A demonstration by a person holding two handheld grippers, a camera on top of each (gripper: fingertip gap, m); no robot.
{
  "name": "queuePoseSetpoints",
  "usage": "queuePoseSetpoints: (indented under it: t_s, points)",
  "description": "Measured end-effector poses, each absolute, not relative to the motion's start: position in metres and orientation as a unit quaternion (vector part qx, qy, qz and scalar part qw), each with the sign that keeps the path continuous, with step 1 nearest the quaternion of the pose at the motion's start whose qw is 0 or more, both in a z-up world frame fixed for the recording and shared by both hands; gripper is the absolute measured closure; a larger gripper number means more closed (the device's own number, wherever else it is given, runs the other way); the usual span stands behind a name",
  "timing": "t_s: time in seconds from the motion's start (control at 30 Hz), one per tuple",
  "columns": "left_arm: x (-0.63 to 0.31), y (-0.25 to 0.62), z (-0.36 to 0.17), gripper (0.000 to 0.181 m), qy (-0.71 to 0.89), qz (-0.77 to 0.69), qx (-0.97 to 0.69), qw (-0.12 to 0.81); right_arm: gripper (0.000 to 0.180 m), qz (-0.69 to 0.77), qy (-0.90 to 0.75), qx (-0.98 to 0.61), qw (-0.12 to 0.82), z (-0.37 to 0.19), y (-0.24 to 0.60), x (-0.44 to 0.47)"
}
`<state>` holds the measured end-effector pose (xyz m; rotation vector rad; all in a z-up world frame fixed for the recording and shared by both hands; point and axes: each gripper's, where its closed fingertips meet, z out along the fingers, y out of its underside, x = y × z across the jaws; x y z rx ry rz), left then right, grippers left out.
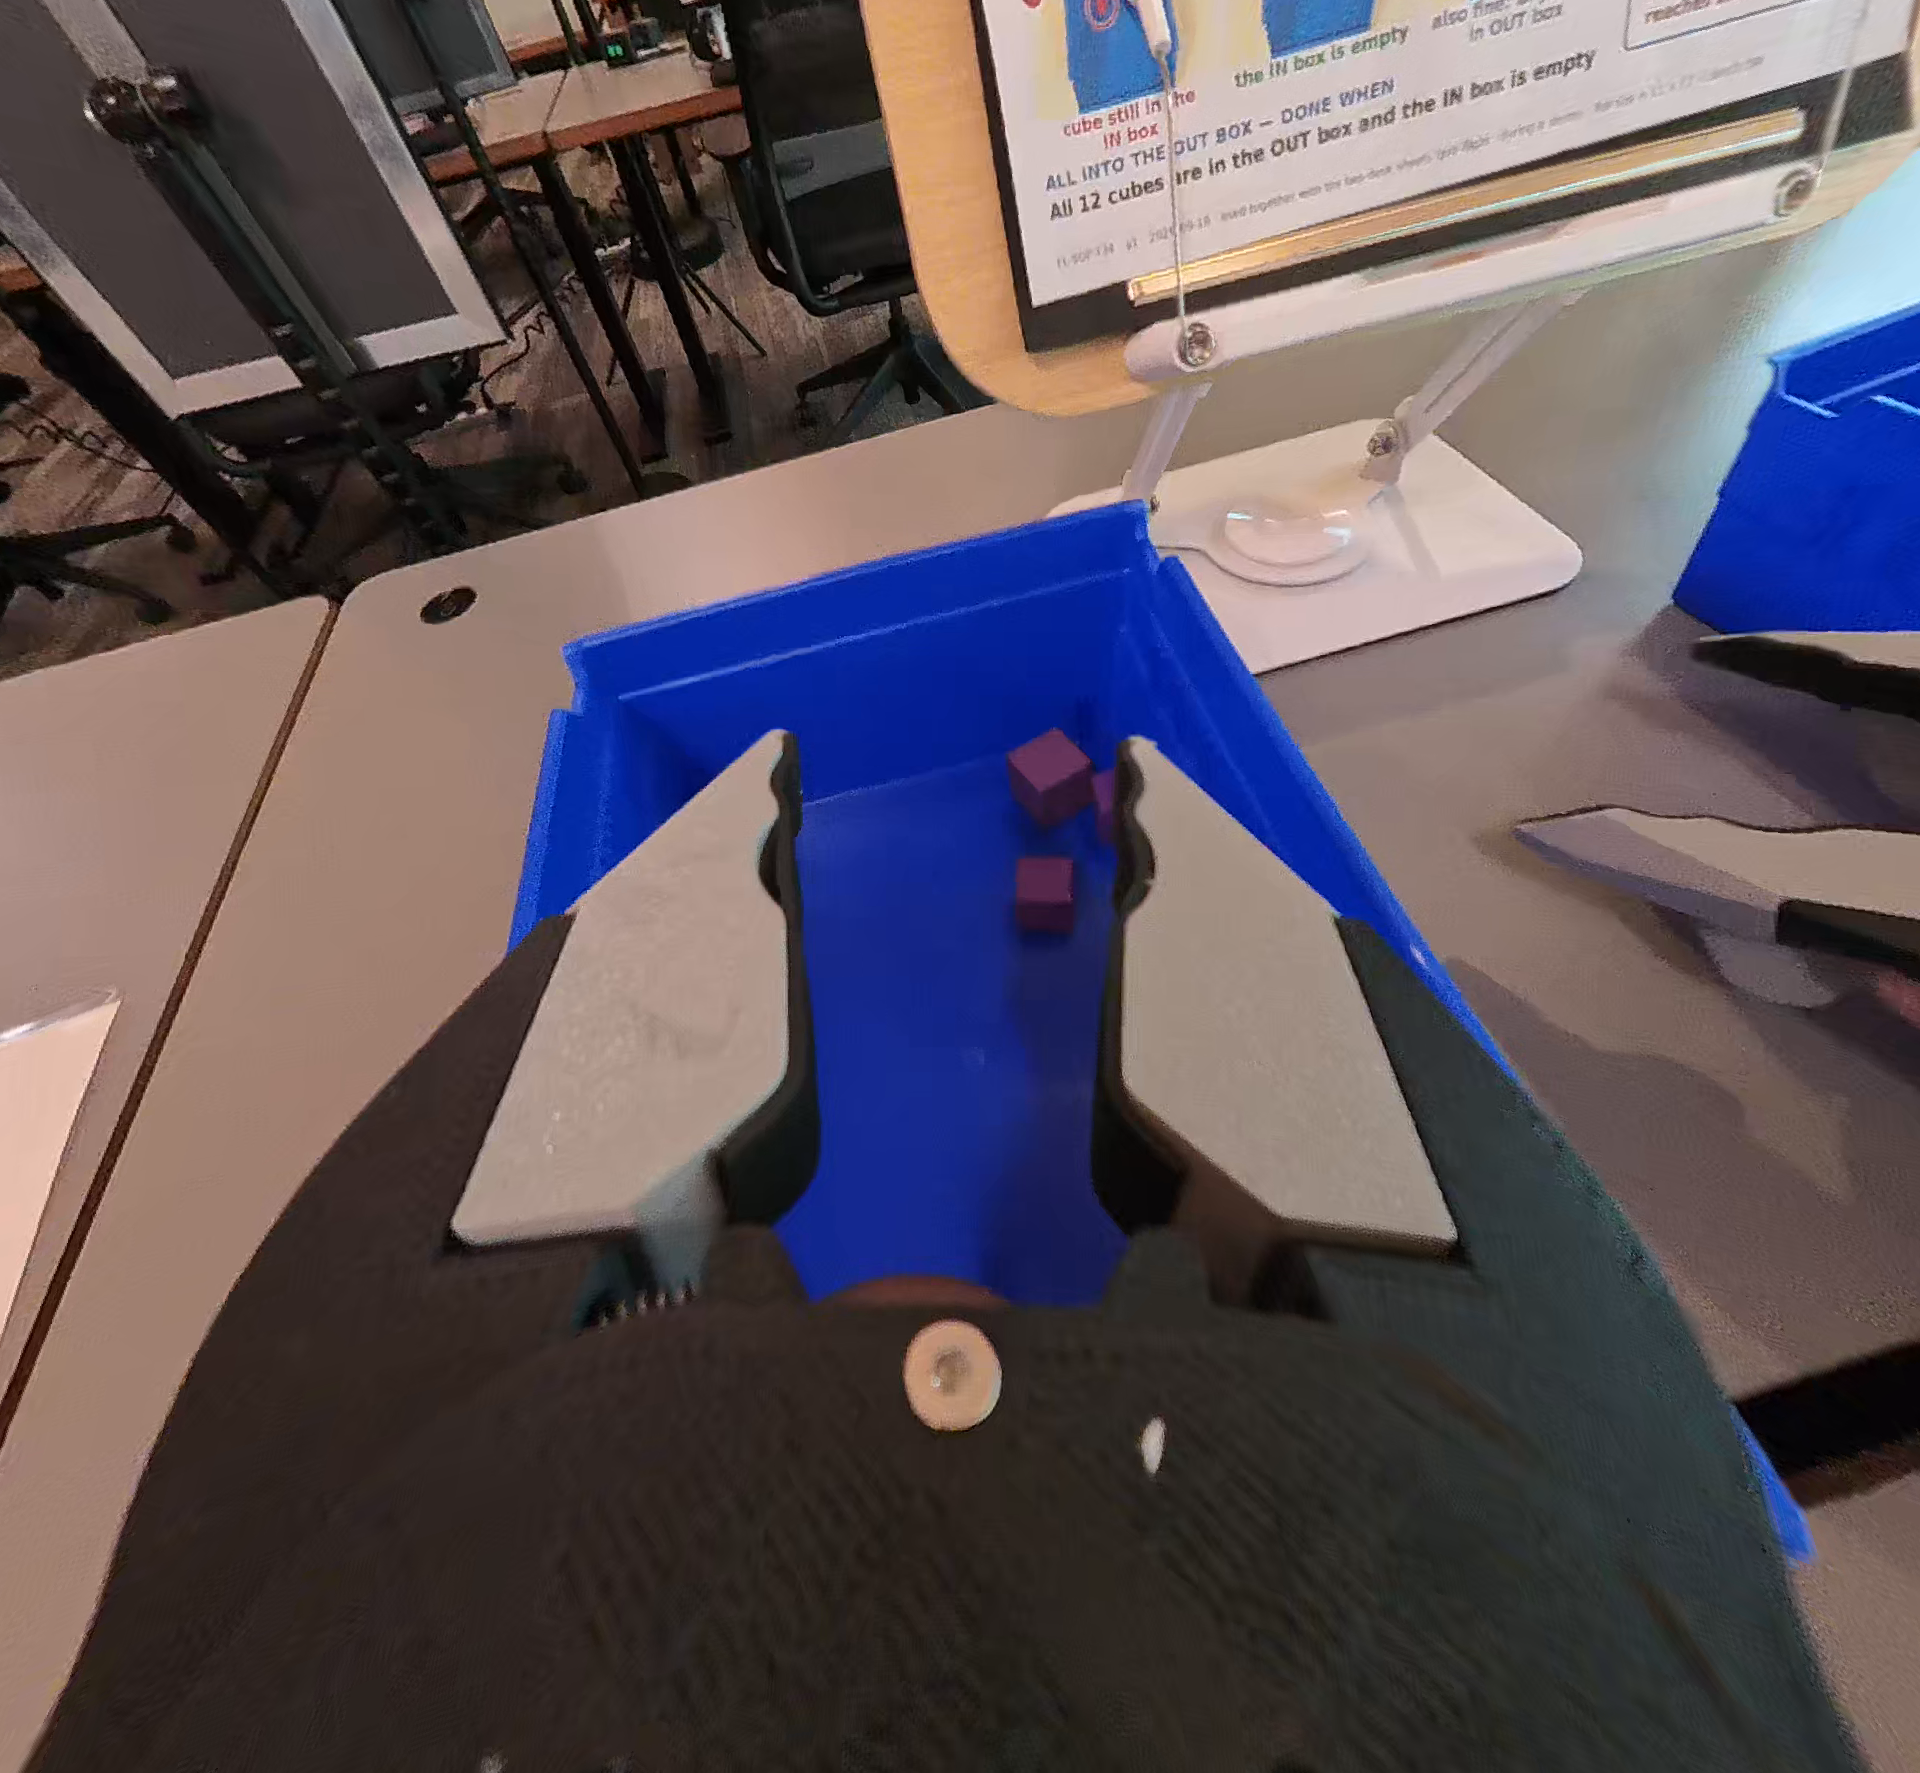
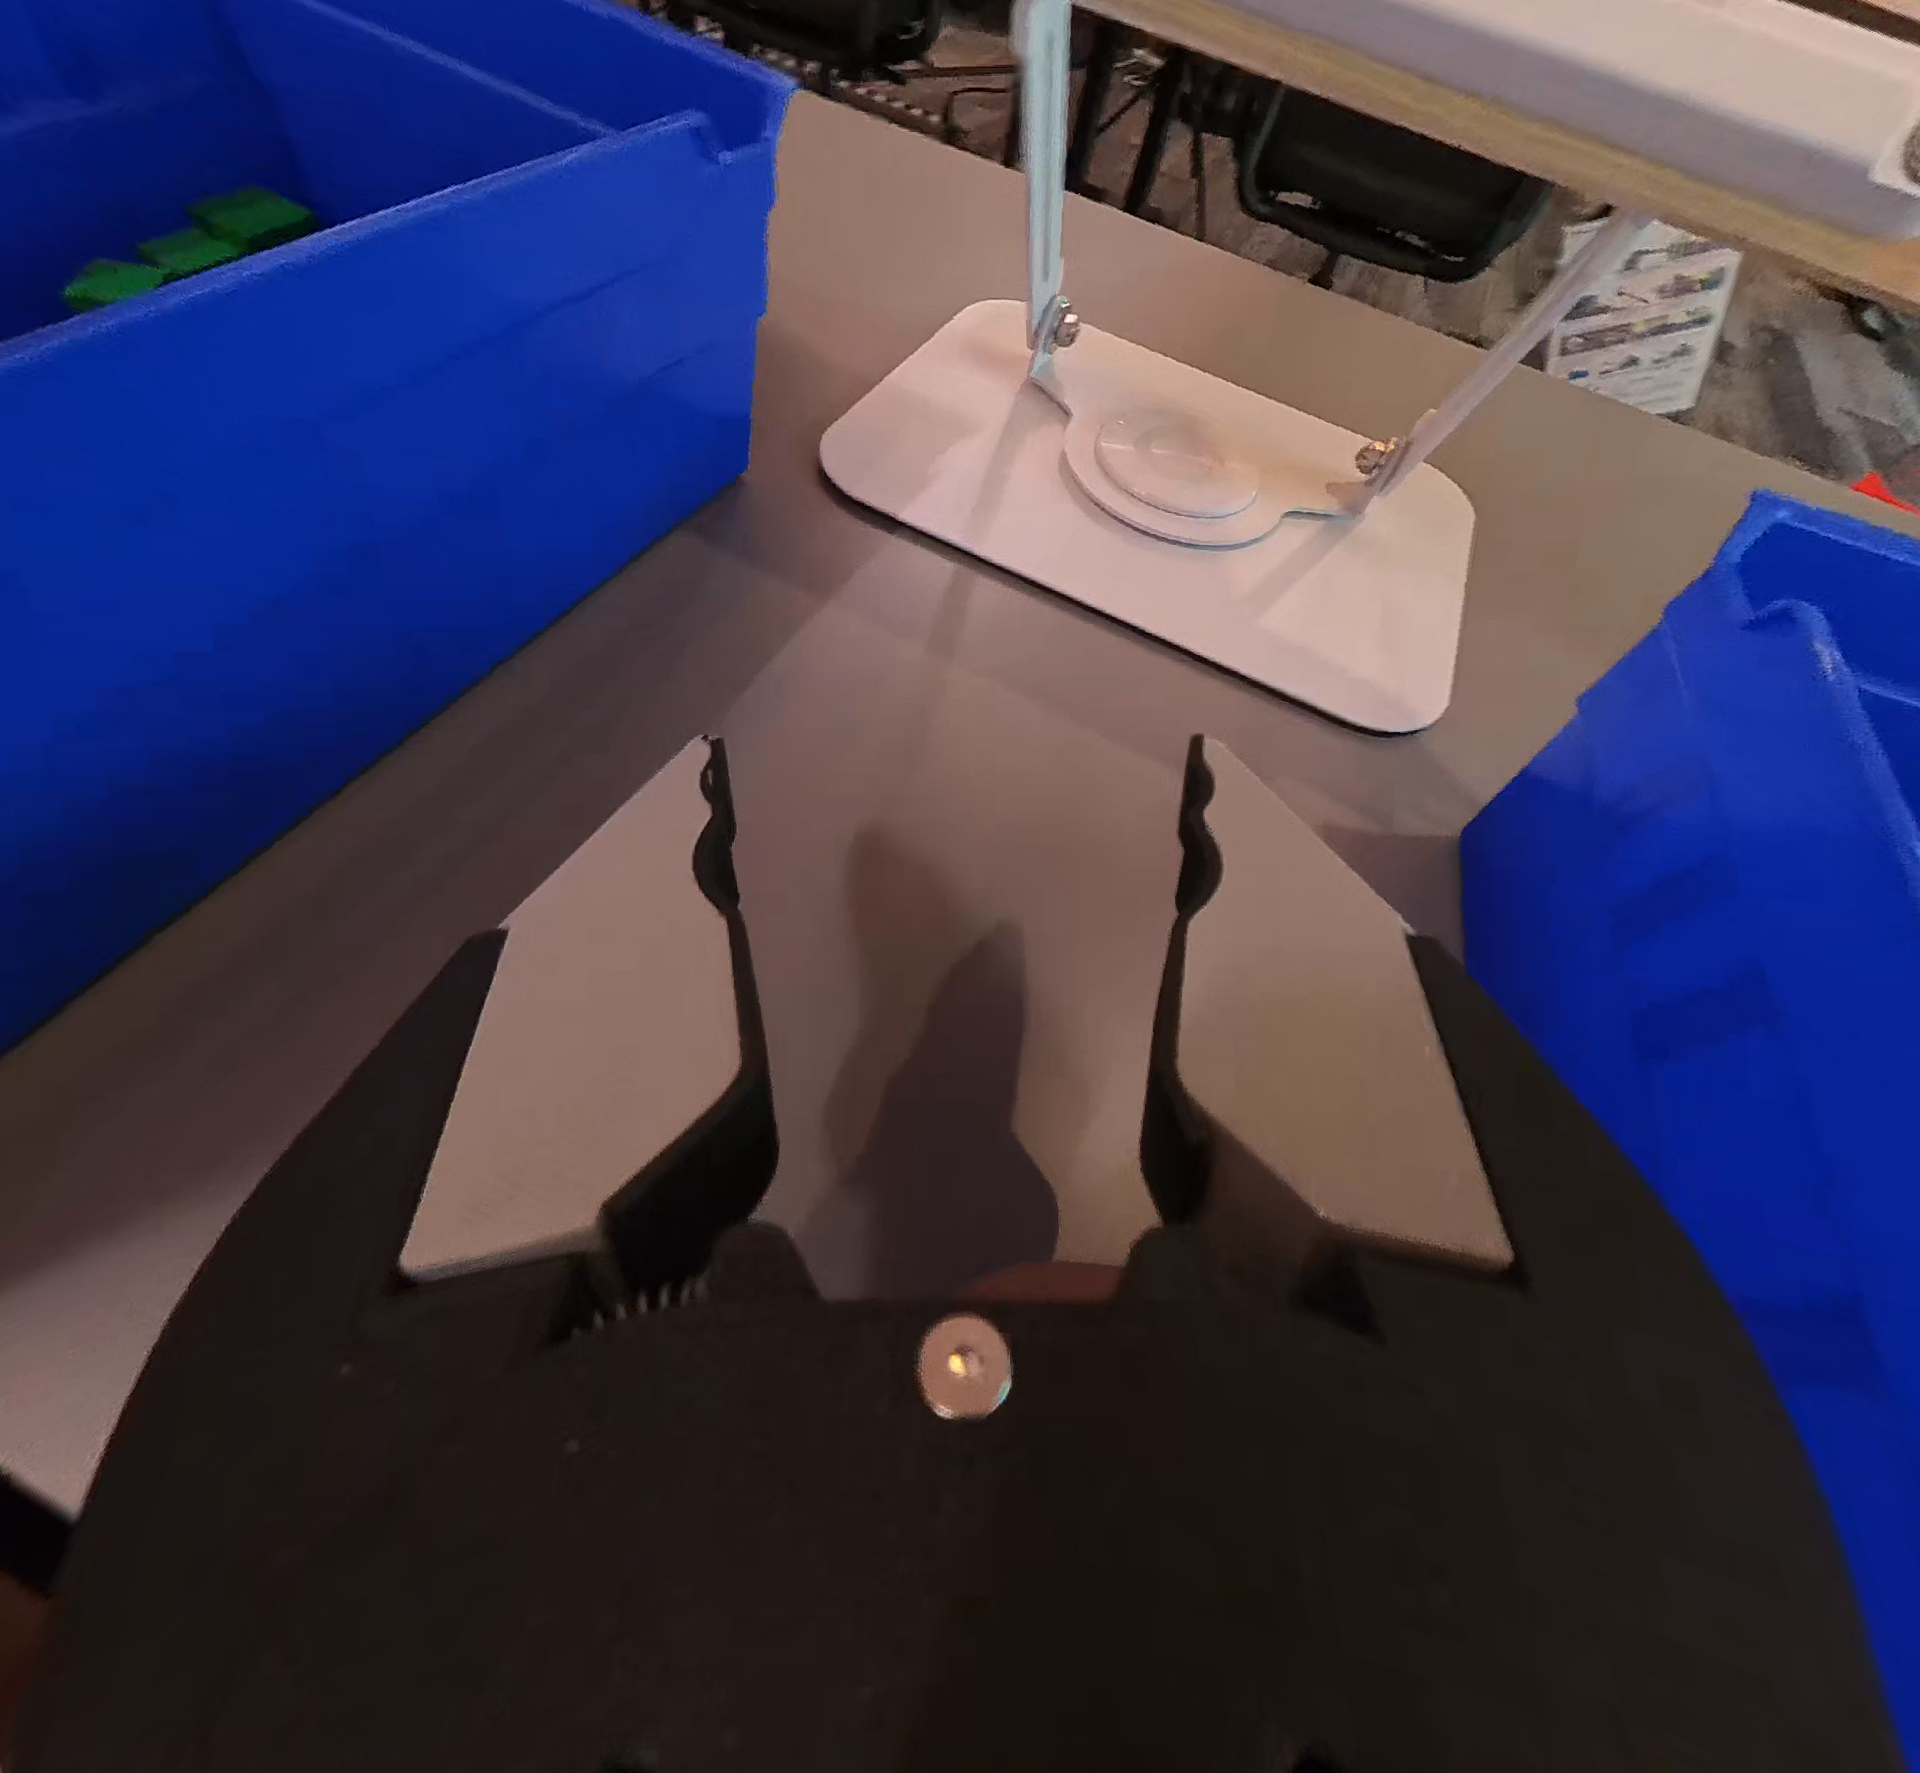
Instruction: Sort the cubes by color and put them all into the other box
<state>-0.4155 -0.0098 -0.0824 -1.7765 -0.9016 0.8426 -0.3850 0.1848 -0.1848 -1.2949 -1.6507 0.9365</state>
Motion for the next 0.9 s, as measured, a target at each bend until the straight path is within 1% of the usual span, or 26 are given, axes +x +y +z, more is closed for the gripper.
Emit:
queuePoseSetpoints:
  t_s: [0.07, 0.17, 0.23, 0.4, 0.57, 0.73, 0.9]
  points:
    - [-0.425, -0.005, -0.086, 0.12, -0.361, 0.345, -0.73, 0.467, 0.095, 0.371, -0.637, -0.531, 0.419, -0.183, 0.194, -0.389]
    - [-0.43, 0.001, -0.104, 0.12, -0.365, 0.332, -0.742, 0.454, 0.088, 0.37, -0.617, -0.55, 0.425, -0.181, 0.205, -0.395]
    - [-0.427, 0.003, -0.114, 0.113, -0.362, 0.328, -0.753, 0.441, 0.088, 0.368, -0.6, -0.56, 0.438, -0.178, 0.212, -0.399]
    - [-0.428, 0.006, -0.117, 0.113, -0.391, 0.333, -0.716, 0.472, 0.086, 0.352, -0.574, -0.566, 0.476, -0.172, 0.222, -0.401]
    - [-0.429, 0.005, -0.123, 0.112, -0.386, 0.343, -0.718, 0.467, 0.083, 0.354, -0.577, -0.571, 0.464, -0.175, 0.222, -0.402]
    - [-0.424, 0.009, -0.128, 0.111, -0.376, 0.305, -0.731, 0.481, 0.082, 0.372, -0.584, -0.564, 0.45, -0.175, 0.217, -0.411]
    - [-0.428, 0.008, -0.139, 0.11, -0.384, 0.299, -0.738, 0.468, 0.082, 0.384, -0.59, -0.565, 0.431, -0.178, 0.211, -0.418]
